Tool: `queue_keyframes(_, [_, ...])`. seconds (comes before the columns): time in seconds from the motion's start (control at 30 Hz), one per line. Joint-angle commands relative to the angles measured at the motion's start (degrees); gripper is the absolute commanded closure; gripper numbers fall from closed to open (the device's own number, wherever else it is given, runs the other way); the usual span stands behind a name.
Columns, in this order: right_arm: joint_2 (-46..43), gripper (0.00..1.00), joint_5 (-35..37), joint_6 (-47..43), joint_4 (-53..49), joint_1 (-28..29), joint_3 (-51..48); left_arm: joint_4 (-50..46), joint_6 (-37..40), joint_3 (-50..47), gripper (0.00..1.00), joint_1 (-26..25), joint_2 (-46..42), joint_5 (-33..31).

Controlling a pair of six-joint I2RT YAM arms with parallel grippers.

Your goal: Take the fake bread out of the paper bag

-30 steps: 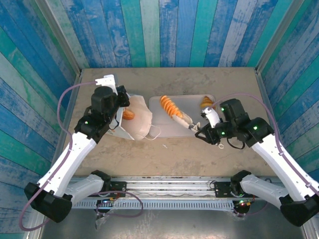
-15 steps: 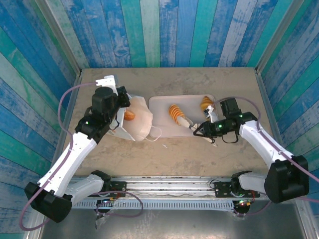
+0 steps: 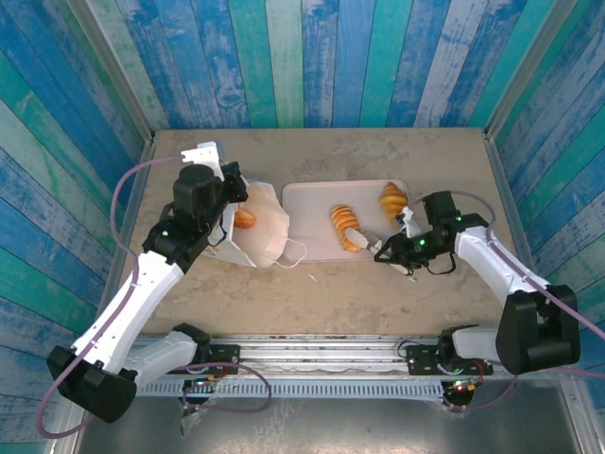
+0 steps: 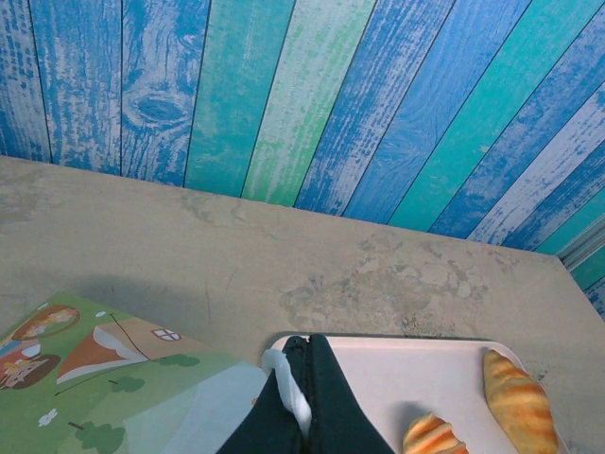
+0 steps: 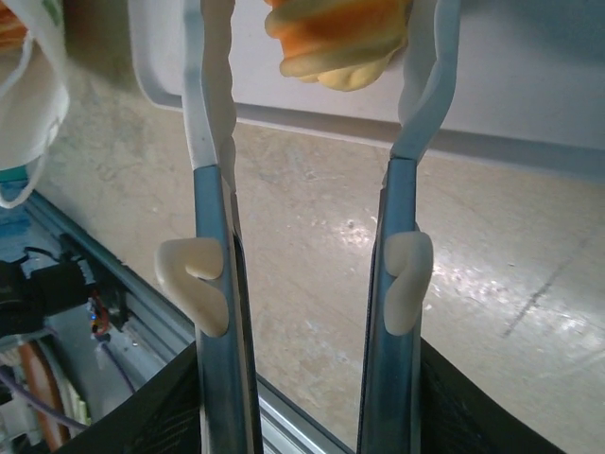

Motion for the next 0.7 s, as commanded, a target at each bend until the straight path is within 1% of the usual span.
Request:
queue_keyframes(0.0, [-1.05,0.51,6.23,-3.60,-5.01,0.07,5.32,1.91,-0.15,-0.52,1.00,-0.10,-0.93,-0.25])
queue_keyframes(0.03, [-0.90,0.52,8.38,-4.28,-5.42,0.95,6.65,2.08,-0.15,-0.63,1.00,-0.14,-1.00,-0.21])
queue_keyframes(0.1, [0.63,0.52,13.98,-5.23,-8.03,4.47,10.65,2.43,0.02,-0.74,1.00,-0.14,-1.02,-0.32])
queue_keyframes(0.17, [3.78,0.50,22.90,-5.70,-12.41,9.01,16.08,2.33,0.36,-0.51,1.00,-0.06,-0.93,-0.34])
queue_keyframes(0.23, [6.62,0.50,29.88,-5.46,-16.05,11.85,20.15,2.14,0.46,-0.21,1.00,-0.16,-1.02,-0.11])
queue_keyframes(0.27, [8.17,0.50,32.02,-5.66,-17.95,13.40,22.38,2.05,0.54,-0.19,1.00,-0.14,-1.18,-0.05])
queue_keyframes(0.33, [10.98,0.50,34.35,-5.67,-21.43,15.75,26.22,2.04,0.64,-0.43,1.00,-0.13,-1.70,-0.05])
queue_keyframes(0.43, [14.75,0.51,34.72,-6.11,-24.97,18.73,30.42,1.87,1.14,-1.10,1.00,-0.13,-2.42,-0.89])
queue_keyframes(0.67, [18.99,0.51,34.70,-5.58,-25.88,21.55,34.47,1.41,1.51,-1.94,1.00,-0.14,-2.96,-1.08])
